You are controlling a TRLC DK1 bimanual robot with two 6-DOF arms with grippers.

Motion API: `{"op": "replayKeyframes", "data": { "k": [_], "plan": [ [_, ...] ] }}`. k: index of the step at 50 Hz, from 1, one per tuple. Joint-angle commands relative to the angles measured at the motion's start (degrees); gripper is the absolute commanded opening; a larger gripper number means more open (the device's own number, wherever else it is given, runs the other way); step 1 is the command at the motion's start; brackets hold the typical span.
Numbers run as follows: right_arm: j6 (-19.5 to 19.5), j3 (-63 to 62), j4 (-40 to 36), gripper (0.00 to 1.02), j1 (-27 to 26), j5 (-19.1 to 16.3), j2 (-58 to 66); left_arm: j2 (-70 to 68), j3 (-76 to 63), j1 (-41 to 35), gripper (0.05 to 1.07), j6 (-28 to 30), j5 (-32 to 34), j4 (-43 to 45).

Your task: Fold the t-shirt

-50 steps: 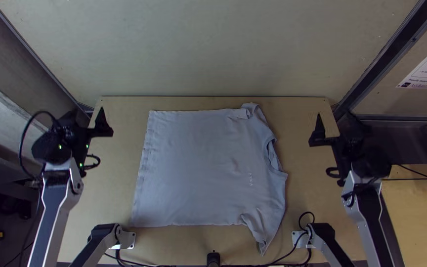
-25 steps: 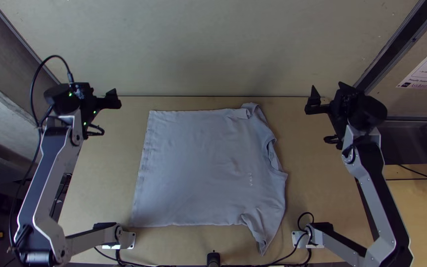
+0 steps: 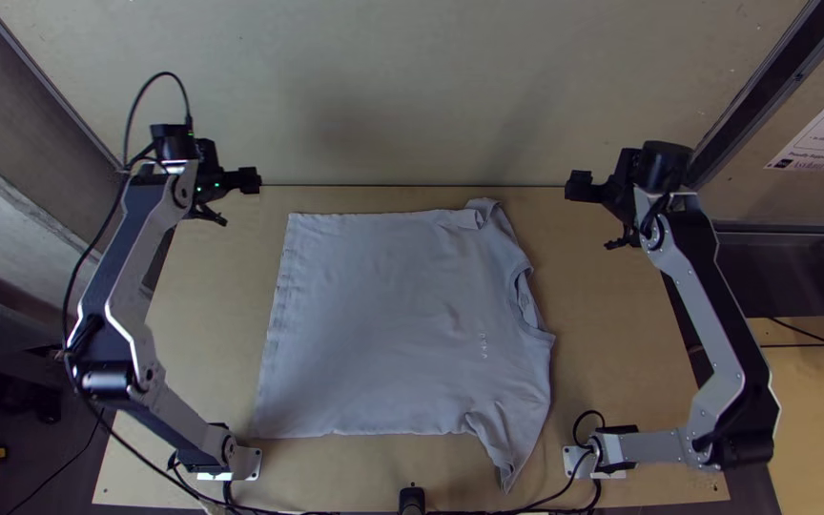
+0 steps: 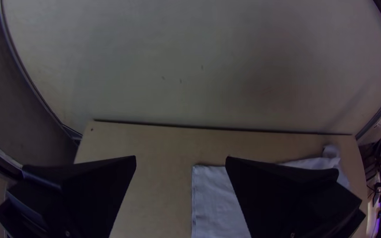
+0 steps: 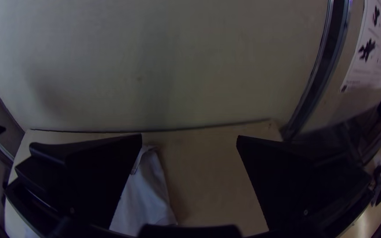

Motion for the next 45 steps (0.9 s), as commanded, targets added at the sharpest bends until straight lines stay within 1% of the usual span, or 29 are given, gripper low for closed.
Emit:
{"op": "replayKeyframes", "data": {
  "k": [1, 11, 16, 22, 34, 37, 45],
  "plan": [
    [5.2, 3.4, -2.2, 0.98, 0.1, 0.5, 2.6, 3.4, 3.0, -1.0, 1.03, -1.3, 0.5, -1.6],
    [8.7, 3.4, -2.8, 0.98, 0.1, 0.6, 3.5, 12.6, 9.2, -2.6, 1.03, -3.6, 0.5, -8.0],
    [10.0, 3.3, -3.3, 0.98, 0.2, 0.5, 4.2, 16.7, 10.5, -2.8, 1.03, -4.2, 0.5, -8.8],
    [10.5, 3.4, -4.5, 0.98, 0.2, 0.4, 5.3, 21.0, 12.2, -3.3, 1.01, -5.1, 0.5, -8.6],
    [11.2, 2.6, -4.5, 0.98, -0.4, 0.4, 6.9, 28.0, 15.8, -3.8, 1.01, -6.2, 0.0, -8.5],
    [11.2, 2.5, -4.5, 0.98, -0.5, 0.4, 7.3, 29.2, 17.1, -4.0, 0.95, -6.4, -0.3, -8.3],
    [11.3, 2.5, -4.4, 0.98, -0.5, 0.4, 8.6, 32.3, 20.8, -5.1, 0.95, -6.3, -1.2, -8.4]
  ]
}}
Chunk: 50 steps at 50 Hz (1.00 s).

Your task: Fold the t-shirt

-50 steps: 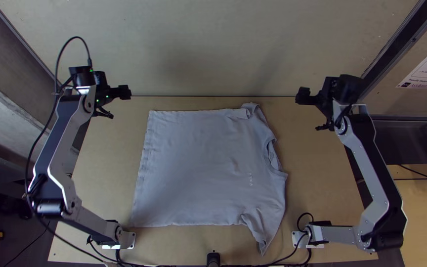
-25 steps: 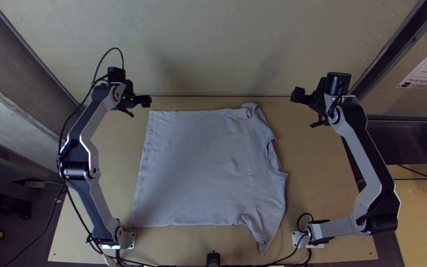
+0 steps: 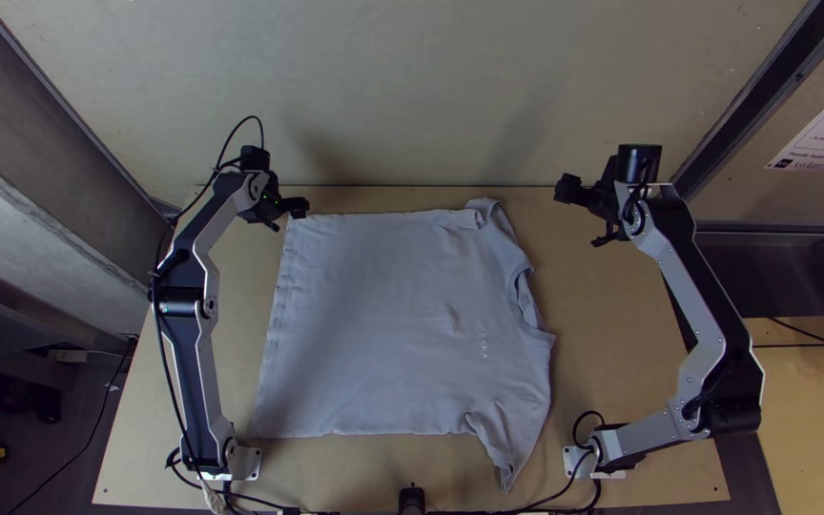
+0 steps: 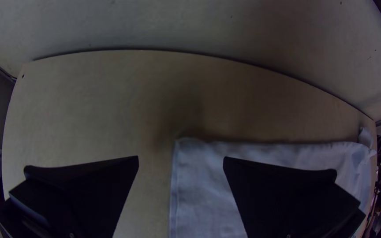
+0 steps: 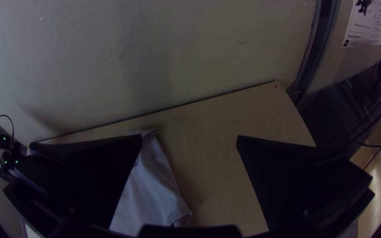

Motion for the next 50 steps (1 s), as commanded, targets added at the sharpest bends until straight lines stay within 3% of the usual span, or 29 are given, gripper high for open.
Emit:
{"op": "replayKeyframes", "data": {
  "k": [1, 7, 14, 27, 31, 32, 50],
  "plan": [
    [1.5, 0.7, -0.2, 0.98, -0.4, 0.4, 2.1, 2.5, 3.9, -0.9, 0.95, -1.0, -1.6, -0.8],
    [2.0, 0.7, 0.0, 0.98, -0.4, 0.4, 2.8, 5.3, 7.7, -1.5, 0.94, -0.7, -5.1, -3.2],
    [2.1, 0.7, 0.5, 0.98, -0.4, 0.4, 4.0, 6.5, 8.2, -1.9, 0.61, -0.3, -6.3, -3.7],
    [2.2, 1.0, 0.8, 0.98, -0.4, 0.4, 6.6, 7.7, 7.2, -2.0, 0.55, 0.9, -6.4, -5.1],
    [2.9, 1.5, 1.1, 0.98, -0.3, 0.4, 7.8, 7.7, 7.0, -1.7, 0.13, 0.8, -6.4, -4.5],
    [3.2, 1.9, 0.9, 0.98, -0.3, 0.4, 8.3, 7.7, 7.0, -1.7, 0.07, 0.8, -6.3, -4.4],
    [3.8, 9.5, -0.2, 0.98, 0.6, -0.9, 18.5, 1.9, 5.7, -2.0, 0.08, -0.2, -6.0, -5.6]
  ]
}}
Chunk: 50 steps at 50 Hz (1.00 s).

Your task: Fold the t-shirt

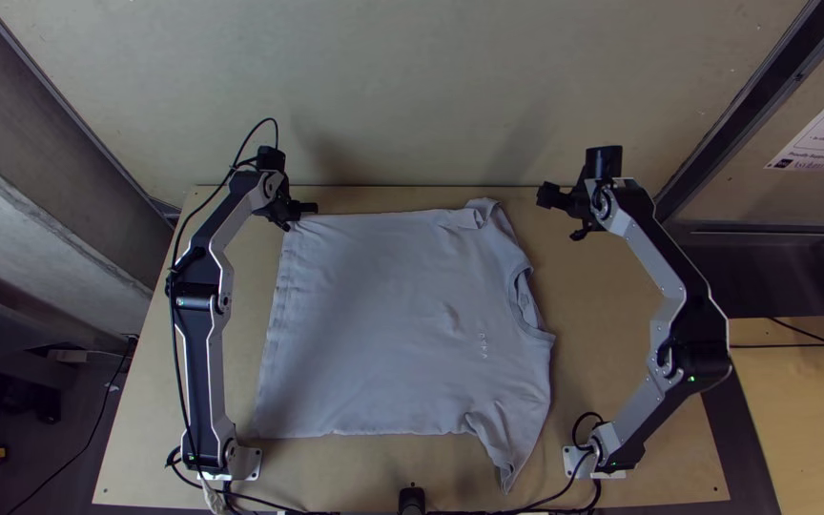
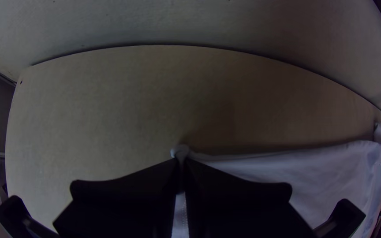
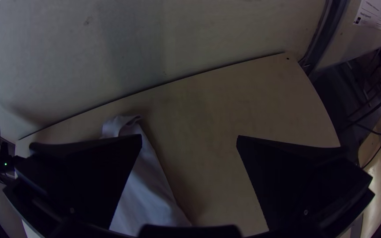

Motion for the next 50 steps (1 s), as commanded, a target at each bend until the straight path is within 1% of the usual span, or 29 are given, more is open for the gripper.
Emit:
{"op": "replayKeyframes", "data": {
  "k": [1, 10, 11, 14, 20, 22, 24, 37, 45, 50],
  "plan": [
    [1.7, 4.9, -0.3, 0.98, 0.4, -1.1, 4.9, -4.0, -1.3, -0.1, 0.08, -0.6, -0.5, -1.8],
    [2.0, 13.1, -2.8, 0.98, 0.1, -3.3, 14.2, -7.7, -3.3, -1.8, 0.08, -1.1, -0.3, -2.2],
    [2.0, 14.2, -3.4, 0.98, 0.1, -3.4, 15.1, -8.1, -3.5, -2.0, 0.08, -1.1, -0.3, -2.2],
    [2.0, 16.5, -4.6, 0.92, 0.2, -3.9, 17.6, -8.7, -4.0, -2.2, 0.08, -1.1, -0.4, -2.2],
    [2.3, 17.7, -5.0, 0.91, 0.6, -5.6, 20.4, -9.8, -4.7, -2.2, 0.08, -1.2, -0.4, -2.5],
    [2.3, 17.9, -5.0, 0.83, 0.9, -5.8, 20.9, -10.0, -4.9, -2.2, 0.08, -1.2, -0.4, -2.5],
    [2.4, 18.2, -5.0, 0.79, 1.3, -5.8, 21.6, -10.4, -5.4, -2.2, 0.08, -1.2, -0.4, -2.5],
    [2.4, 20.8, -5.0, 0.77, 3.7, -6.5, 25.7, -12.0, -8.0, -1.8, 0.08, -1.2, -0.5, -2.5],
    [2.6, 25.0, -5.0, 0.77, 4.7, -6.6, 28.7, -13.3, -9.5, -1.5, 0.08, -1.2, -0.5, -2.5],
    [2.7, 28.8, -6.6, 0.77, 5.1, -6.6, 31.2, -14.8, -10.5, -1.8, 0.08, -1.3, -0.5, -2.5]
  ]
}}
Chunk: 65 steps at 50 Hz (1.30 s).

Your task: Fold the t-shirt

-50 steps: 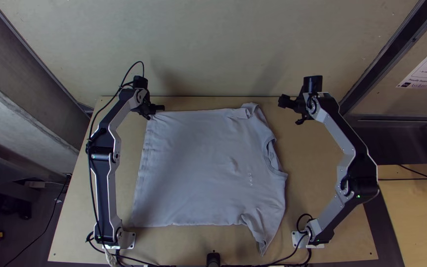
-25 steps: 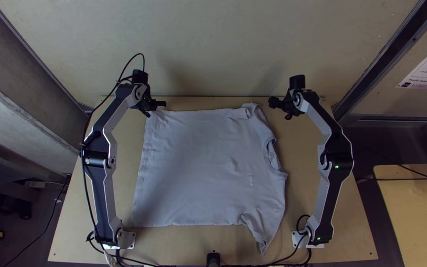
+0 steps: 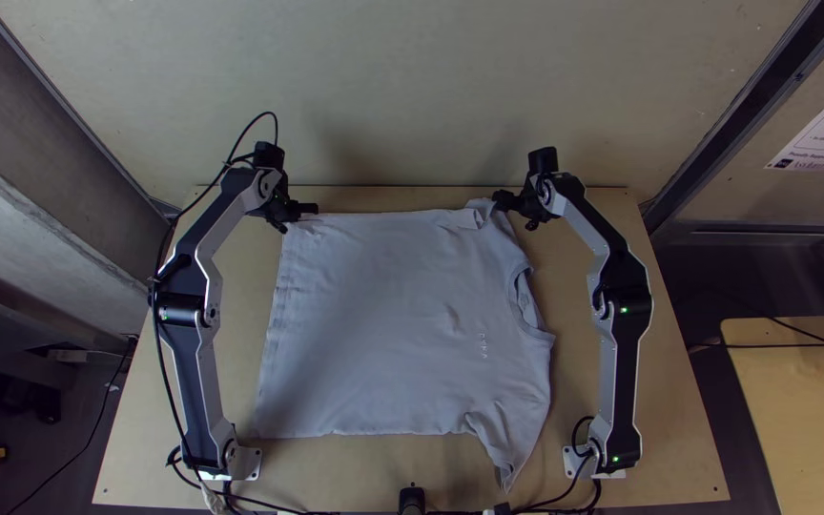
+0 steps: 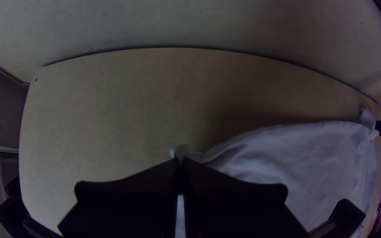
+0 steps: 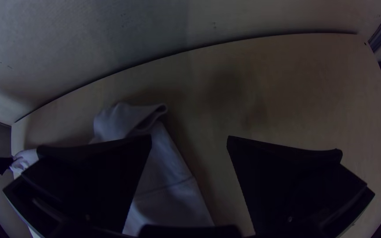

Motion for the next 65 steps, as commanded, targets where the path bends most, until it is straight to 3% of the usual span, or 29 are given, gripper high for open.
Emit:
{"op": "replayKeyframes", "data": {
  "k": [1, 9, 34, 36, 45, 46, 65],
  "plan": [
    [1.4, 5.0, -2.0, 0.77, 0.4, -0.4, 3.4, -4.7, -2.0, 0.2, 0.08, -1.2, -0.4, -0.8],
    [1.4, 11.8, -6.3, 0.77, 1.4, -0.4, 7.4, -6.2, -2.5, -0.1, 0.08, -1.3, -0.4, -0.8],
    [2.1, 15.2, -7.1, 0.77, 4.5, -0.3, 11.9, -7.1, -2.9, 1.0, 0.08, -0.9, -0.4, -0.9],
    [2.1, 15.2, -7.2, 0.70, 4.7, -0.2, 12.1, -7.1, -2.9, 1.1, 0.08, -0.9, -0.4, -0.8],
    [1.9, 15.3, -7.1, 0.06, 5.0, -0.3, 12.9, -6.9, -3.4, 0.9, 0.08, -1.1, -0.3, -0.8],
    [2.0, 15.3, -7.1, 0.02, 5.0, -0.3, 13.0, -6.9, -3.5, 0.8, 0.08, -1.2, -0.3, -0.8],
    [2.0, 14.4, -8.2, 0.02, 2.4, -0.2, 7.3, -6.9, -5.7, 0.5, 0.08, -2.0, -0.3, 0.9]
  ]
}}
